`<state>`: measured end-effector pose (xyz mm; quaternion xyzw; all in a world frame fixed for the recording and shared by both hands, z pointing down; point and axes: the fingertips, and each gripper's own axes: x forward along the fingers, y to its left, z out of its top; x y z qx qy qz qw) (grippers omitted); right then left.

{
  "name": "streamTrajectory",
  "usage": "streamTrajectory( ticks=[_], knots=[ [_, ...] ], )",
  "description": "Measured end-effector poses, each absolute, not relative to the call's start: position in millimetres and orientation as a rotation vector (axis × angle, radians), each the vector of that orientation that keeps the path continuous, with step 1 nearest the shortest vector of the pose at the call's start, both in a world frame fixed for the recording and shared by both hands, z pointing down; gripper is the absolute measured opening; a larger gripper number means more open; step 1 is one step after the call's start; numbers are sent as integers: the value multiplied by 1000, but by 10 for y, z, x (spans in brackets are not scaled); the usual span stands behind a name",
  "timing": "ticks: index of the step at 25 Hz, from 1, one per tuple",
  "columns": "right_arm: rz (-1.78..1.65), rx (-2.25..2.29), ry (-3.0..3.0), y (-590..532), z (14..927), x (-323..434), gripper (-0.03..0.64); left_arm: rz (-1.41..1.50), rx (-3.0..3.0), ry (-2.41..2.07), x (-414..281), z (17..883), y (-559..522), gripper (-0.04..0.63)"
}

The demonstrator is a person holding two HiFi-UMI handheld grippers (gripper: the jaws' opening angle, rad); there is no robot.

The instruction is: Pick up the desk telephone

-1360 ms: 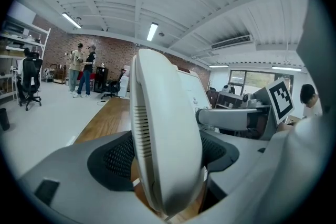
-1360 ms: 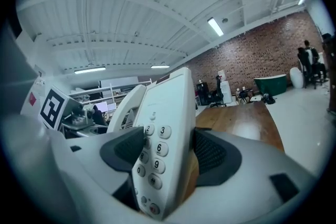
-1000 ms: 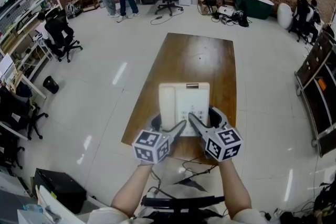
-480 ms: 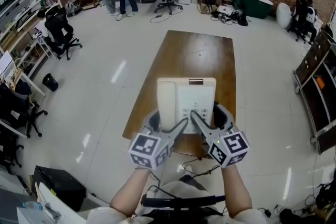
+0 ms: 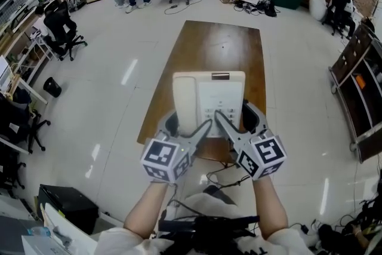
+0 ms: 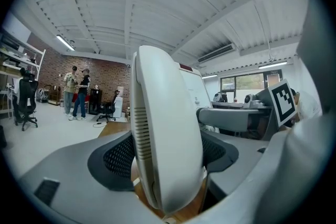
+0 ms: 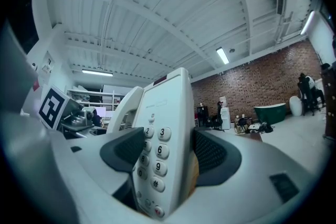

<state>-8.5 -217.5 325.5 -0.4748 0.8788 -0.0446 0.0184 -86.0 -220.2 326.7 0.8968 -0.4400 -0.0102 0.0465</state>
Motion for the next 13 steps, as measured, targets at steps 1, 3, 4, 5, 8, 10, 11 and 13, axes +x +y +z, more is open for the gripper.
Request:
streamTrajectory(
  ticks=[1,3,4,5,8,10,11,13],
  knots=[
    [-140,-1476,2729,-2164,3266,-97,307,-29,2735,-1341,-871,3278,-2192,362],
    [-146,-1483,2727,-2142,3284,-104,307,-25,2734,-1335,-878,3297,-2176,362],
    [-148,-1487,2725,-2138,3285,-103,307,-22,2734,-1332,-876,3300,-2173,362],
    [-149,-1488,2724,-2138,3283,-101,307,-20,2735,-1331,-874,3297,-2174,362],
    [-152,-1487,2722,-2140,3267,-99,307,-16,2734,-1328,-869,3281,-2176,362],
    [-155,-1491,2721,-2135,3261,-100,307,-12,2734,-1325,-870,3274,-2173,362],
    [-157,-1494,2720,-2133,3262,-102,307,-9,2734,-1323,-871,3275,-2172,362],
    [-162,-1499,2718,-2127,3267,-107,307,-5,2733,-1320,-879,3281,-2168,362]
  ],
)
